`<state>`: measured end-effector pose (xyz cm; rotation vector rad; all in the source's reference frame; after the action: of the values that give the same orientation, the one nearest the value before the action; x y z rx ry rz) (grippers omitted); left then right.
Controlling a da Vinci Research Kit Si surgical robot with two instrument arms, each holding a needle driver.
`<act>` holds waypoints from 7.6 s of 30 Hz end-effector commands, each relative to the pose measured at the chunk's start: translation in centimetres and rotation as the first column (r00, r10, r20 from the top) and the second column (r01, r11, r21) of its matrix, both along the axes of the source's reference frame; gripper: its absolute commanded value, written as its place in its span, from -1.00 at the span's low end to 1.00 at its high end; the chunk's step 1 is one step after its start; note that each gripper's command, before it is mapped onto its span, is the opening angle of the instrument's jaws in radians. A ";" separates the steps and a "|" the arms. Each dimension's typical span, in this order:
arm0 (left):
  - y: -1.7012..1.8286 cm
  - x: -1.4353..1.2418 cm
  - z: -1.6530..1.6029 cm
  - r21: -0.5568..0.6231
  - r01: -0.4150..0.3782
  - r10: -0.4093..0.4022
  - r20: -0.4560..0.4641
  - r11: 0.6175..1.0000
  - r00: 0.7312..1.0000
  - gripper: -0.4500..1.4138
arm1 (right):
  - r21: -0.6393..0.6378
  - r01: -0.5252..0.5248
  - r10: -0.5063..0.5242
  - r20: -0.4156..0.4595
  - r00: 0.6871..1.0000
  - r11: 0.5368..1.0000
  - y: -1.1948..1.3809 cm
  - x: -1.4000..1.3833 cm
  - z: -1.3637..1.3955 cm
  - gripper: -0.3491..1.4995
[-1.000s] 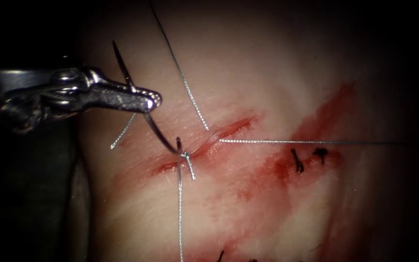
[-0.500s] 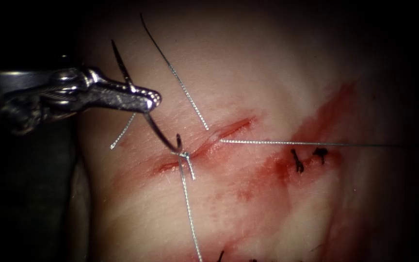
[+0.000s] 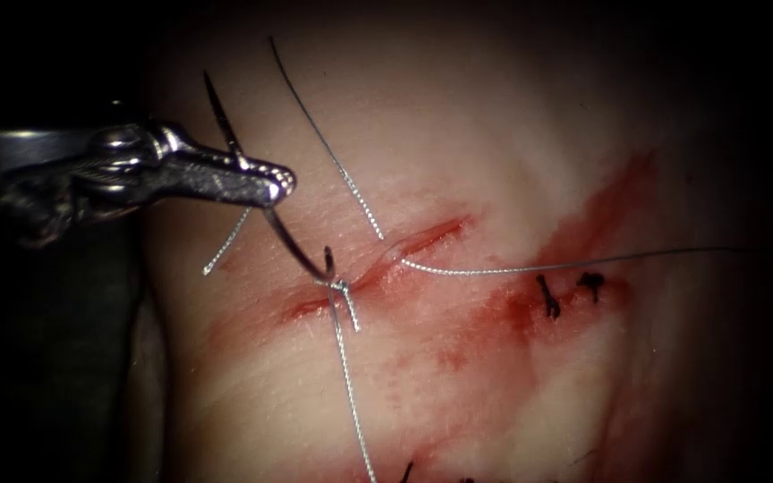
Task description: Wound Closure
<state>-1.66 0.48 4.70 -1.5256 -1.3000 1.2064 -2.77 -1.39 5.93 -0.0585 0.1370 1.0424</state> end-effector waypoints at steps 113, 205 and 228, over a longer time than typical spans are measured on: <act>-0.89 -0.99 0.74 -0.855 -0.503 0.012 -0.508 -0.130 0.861 -1.00 | 0.391 -0.185 0.431 -0.853 0.296 0.902 -0.08 4.82 -1.36 0.02; -0.75 -0.69 1.74 -0.473 -0.566 0.005 -0.764 0.675 0.645 -0.28 | -0.791 -0.162 -0.789 -0.607 0.092 0.590 0.39 5.13 -0.48 -1.00; -0.90 -0.88 2.54 -0.187 -0.485 -0.038 -0.953 0.854 0.302 -1.00 | -0.851 -0.172 -0.851 -0.516 0.094 0.497 0.28 5.18 -0.60 -1.00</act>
<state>-2.49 -0.40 7.16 -0.5214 -0.3826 2.2436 2.33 -1.12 5.31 -0.1256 1.8077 0.1230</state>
